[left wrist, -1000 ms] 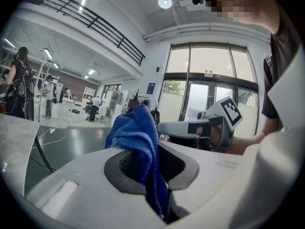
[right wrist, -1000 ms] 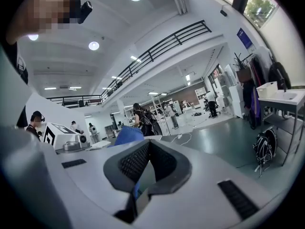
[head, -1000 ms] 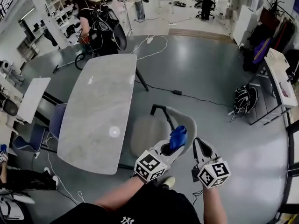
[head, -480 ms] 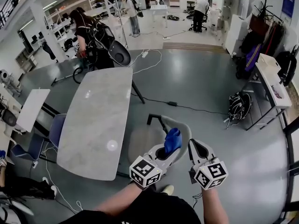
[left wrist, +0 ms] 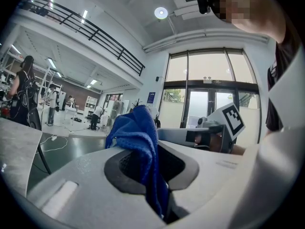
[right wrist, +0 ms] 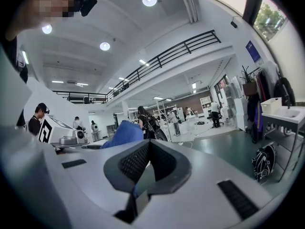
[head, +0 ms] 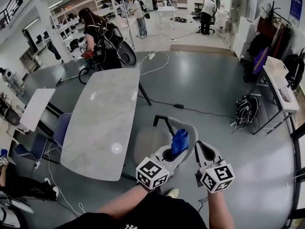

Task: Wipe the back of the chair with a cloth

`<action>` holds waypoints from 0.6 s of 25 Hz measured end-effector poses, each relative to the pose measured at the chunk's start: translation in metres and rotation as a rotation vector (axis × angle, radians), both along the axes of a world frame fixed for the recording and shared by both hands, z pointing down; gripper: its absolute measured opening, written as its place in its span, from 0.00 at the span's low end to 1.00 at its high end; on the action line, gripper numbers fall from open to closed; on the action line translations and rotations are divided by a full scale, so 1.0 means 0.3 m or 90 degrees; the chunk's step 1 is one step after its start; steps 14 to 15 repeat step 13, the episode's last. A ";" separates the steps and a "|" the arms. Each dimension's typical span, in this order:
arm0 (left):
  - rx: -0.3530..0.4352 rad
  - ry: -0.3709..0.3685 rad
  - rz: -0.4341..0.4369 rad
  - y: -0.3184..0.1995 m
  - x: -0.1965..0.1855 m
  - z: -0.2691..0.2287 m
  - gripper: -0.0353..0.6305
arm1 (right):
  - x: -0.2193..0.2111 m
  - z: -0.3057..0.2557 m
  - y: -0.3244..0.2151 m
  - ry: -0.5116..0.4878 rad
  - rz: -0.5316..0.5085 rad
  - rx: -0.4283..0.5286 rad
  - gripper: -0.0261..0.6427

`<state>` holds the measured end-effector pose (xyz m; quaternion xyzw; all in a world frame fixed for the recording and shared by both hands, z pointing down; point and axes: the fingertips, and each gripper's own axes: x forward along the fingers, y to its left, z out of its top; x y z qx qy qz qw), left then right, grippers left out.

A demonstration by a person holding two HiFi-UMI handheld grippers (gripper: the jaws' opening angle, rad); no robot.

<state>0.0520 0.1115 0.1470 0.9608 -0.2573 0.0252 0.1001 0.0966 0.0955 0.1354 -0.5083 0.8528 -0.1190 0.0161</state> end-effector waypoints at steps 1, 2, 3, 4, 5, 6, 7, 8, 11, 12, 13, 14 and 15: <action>0.000 0.000 -0.001 0.003 0.000 0.001 0.14 | 0.000 0.000 0.004 0.000 -0.001 0.000 0.06; 0.000 0.000 -0.001 0.007 0.001 0.002 0.14 | 0.000 0.000 0.008 0.001 -0.002 0.000 0.06; 0.000 -0.001 -0.002 0.011 0.001 0.003 0.14 | -0.001 0.001 0.011 0.001 -0.003 0.000 0.06; 0.000 -0.002 -0.002 0.014 0.001 0.005 0.14 | -0.004 0.001 0.014 0.002 -0.004 0.001 0.06; 0.000 -0.002 -0.003 0.017 -0.002 0.005 0.14 | -0.009 0.002 0.015 0.004 -0.006 0.001 0.06; 0.001 -0.003 -0.004 0.019 -0.007 0.005 0.14 | -0.016 0.002 0.016 0.005 -0.007 0.001 0.06; 0.001 -0.004 -0.005 0.022 -0.015 0.005 0.14 | -0.025 0.002 0.018 0.005 -0.009 0.002 0.06; 0.001 -0.004 -0.007 0.024 -0.025 0.005 0.14 | -0.035 0.001 0.020 0.006 -0.010 0.002 0.06; 0.000 -0.004 -0.013 0.030 -0.053 0.006 0.14 | -0.060 0.001 0.027 0.005 -0.013 0.002 0.06; -0.001 -0.004 -0.016 0.031 -0.062 0.007 0.14 | -0.067 0.002 0.028 0.005 -0.014 0.001 0.06; -0.001 -0.004 -0.019 0.032 -0.071 0.007 0.14 | -0.074 0.002 0.030 0.005 -0.015 0.001 0.06; -0.001 -0.004 -0.019 0.032 -0.071 0.007 0.14 | -0.074 0.002 0.030 0.005 -0.015 0.001 0.06; -0.001 -0.004 -0.019 0.032 -0.071 0.007 0.14 | -0.074 0.002 0.030 0.005 -0.015 0.001 0.06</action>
